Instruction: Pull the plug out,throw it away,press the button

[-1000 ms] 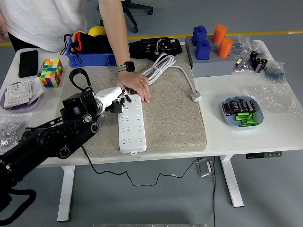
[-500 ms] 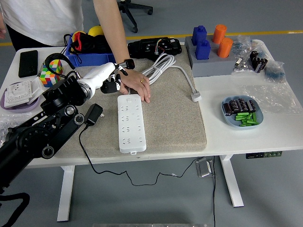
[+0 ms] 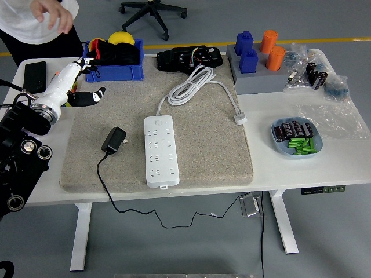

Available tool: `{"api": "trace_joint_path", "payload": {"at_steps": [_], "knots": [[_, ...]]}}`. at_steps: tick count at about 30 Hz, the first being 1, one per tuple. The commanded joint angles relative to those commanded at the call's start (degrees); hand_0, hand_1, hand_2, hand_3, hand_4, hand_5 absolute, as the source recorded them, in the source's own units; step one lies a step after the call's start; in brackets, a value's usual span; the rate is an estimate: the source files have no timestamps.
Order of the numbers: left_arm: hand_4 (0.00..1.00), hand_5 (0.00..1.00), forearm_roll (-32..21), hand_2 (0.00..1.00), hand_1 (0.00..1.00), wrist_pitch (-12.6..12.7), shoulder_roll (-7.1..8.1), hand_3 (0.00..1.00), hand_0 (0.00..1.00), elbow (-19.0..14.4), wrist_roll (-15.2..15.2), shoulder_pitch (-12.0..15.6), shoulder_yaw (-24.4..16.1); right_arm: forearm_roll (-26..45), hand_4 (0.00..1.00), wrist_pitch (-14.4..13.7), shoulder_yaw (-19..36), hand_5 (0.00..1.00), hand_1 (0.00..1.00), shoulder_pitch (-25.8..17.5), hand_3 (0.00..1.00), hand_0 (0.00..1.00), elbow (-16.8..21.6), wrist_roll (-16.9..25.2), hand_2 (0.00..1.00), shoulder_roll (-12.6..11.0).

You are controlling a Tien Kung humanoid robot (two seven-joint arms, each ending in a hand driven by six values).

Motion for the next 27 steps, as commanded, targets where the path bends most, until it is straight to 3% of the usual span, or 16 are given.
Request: {"api": "trace_joint_path", "payload": {"at_steps": [2,3,9,14,15,27], "knots": [[0.861,0.297,-0.03,0.923,0.929,0.62,-0.01,0.938,0.895,-0.45,-0.89,1.43,-1.94,-0.02,0.782,0.03,-0.07,0.631,0.7,-0.05,0.724,0.749,-0.07,-0.02,0.71,0.06],[0.902,0.437,0.01,0.98,0.986,0.78,0.01,0.977,0.948,-0.62,-1.14,2.04,-2.82,-0.02,0.782,0.02,-0.06,0.632,0.7,-0.04,0.724,0.749,-0.08,-0.02,0.71,0.1],[0.901,0.467,-1.26,0.979,0.989,0.43,0.72,0.981,0.949,-0.04,-1.35,4.09,-5.96,-0.02,0.782,0.02,-0.16,0.632,0.7,0.24,0.723,0.749,0.02,0.03,0.71,0.24],[0.901,0.467,-2.16,0.979,0.989,-0.3,1.38,0.981,0.949,-0.14,-1.17,4.82,-7.28,0.02,0.782,0.05,-0.41,0.632,0.7,0.36,0.723,0.749,0.04,0.03,0.71,0.24],[0.893,0.407,-2.19,0.936,0.931,-0.32,1.39,0.98,0.924,-0.24,-1.22,4.88,-7.51,0.0,0.782,0.05,-0.43,0.632,0.7,0.34,0.724,0.749,0.01,0.02,0.71,0.23],[0.862,0.344,-1.43,0.908,0.896,-0.78,1.38,0.98,0.91,-0.73,0.42,5.63,-9.62,0.0,0.781,0.01,-0.51,0.632,0.7,0.24,0.724,0.749,-0.06,-0.02,0.711,0.09]]}}
